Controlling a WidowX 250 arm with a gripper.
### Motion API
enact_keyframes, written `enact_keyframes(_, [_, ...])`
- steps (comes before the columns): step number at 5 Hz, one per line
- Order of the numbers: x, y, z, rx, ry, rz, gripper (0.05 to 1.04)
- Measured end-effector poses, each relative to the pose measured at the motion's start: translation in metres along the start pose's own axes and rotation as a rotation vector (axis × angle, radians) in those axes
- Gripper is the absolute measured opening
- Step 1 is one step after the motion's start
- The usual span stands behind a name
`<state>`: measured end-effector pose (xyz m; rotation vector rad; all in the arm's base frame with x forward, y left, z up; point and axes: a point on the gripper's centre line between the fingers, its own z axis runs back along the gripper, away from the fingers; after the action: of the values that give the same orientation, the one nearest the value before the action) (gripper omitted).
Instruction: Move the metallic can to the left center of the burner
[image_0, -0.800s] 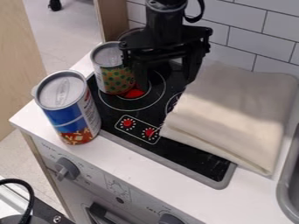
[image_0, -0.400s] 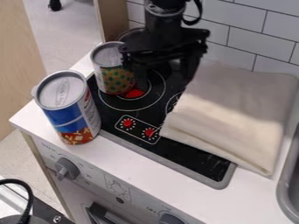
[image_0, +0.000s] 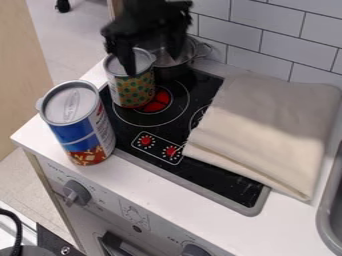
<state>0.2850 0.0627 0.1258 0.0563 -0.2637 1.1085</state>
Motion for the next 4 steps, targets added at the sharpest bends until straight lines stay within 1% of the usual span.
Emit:
enact_keyframes(1, [0.033,0.015,0.006,0.034,-0.037,0.143,0.999])
enact_keyframes(2, [0.059,0.027,0.005,0.028,-0.076,0.237,0.999])
enact_keyframes(3, [0.076,0.031,-0.014,0.047,-0.139,0.298,0.999])
enact_keyframes(4, [0.086,0.035,-0.024,0.061,-0.160,0.364,0.999])
